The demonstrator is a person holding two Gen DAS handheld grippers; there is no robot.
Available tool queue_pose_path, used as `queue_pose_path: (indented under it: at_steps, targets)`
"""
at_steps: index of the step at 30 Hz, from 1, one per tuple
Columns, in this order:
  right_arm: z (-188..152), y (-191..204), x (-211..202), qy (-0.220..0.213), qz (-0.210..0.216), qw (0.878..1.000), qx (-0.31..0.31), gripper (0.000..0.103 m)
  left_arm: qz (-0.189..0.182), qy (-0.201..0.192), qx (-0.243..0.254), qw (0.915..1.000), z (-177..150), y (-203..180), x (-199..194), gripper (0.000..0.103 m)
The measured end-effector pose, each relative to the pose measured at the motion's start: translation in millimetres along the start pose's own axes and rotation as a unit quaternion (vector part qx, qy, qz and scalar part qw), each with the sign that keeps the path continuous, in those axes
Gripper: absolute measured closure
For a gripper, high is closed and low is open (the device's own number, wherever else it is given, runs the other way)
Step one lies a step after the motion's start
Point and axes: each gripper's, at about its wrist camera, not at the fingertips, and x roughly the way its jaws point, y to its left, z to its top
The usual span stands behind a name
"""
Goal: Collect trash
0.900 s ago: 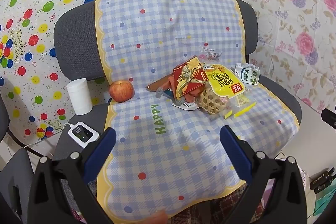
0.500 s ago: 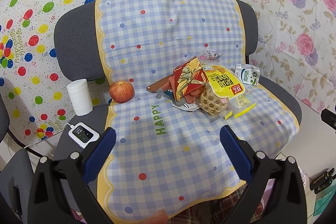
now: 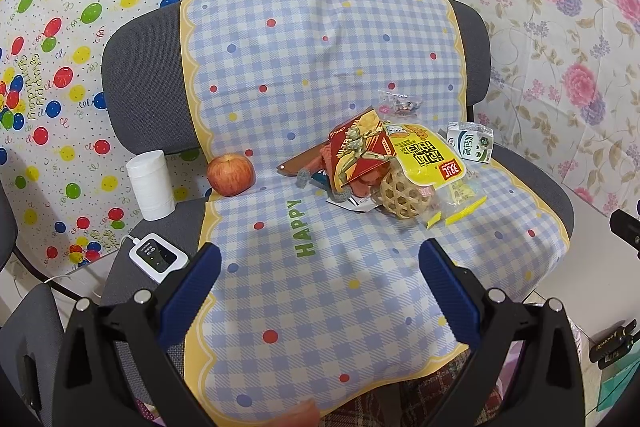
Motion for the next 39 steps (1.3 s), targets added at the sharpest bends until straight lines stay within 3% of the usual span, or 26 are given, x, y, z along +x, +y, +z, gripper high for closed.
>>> queue_pose_path:
  at_steps: [20, 25, 29, 31, 32, 33, 36, 39]
  targets:
    - [-7, 6, 3, 0.008, 0.004, 1.000, 0.000, 0.006, 0.001, 0.001, -0.001, 1.0000, -1, 1, 1, 0.007]
    - [-6, 11, 15, 0.028, 0.006, 0.999, -0.019, 0.006, 0.008, 0.005, -0.001, 1.0000, -5, 3, 8, 0.007]
    - [-3, 19, 31, 0.041, -0.012, 0.997, -0.068, 0.006, 0.008, 0.009, -0.003, 0.9999, -5, 6, 17, 0.007]
    - [0, 19, 42, 0.038, -0.007, 0.997, -0.070, 0.006, 0.001, 0.013, -0.007, 0.9999, -5, 8, 23, 0.007]
    - [1, 22, 44, 0.004, -0.020, 0.996, -0.084, 0.006, -0.004, 0.014, -0.009, 0.9999, -5, 10, 26, 0.007]
    - [4, 21, 51, 0.008, -0.012, 0.997, -0.076, 0.006, -0.007, 0.015, -0.012, 0.9998, -6, 11, 29, 0.007]
    - [9, 27, 58, -0.047, 0.006, 0.997, -0.064, 0.006, -0.008, 0.018, -0.014, 0.9997, -6, 14, 40, 0.007]
    - [20, 37, 73, -0.034, 0.016, 0.997, -0.064, 0.006, -0.006, 0.022, -0.009, 0.9997, -6, 15, 50, 0.007]
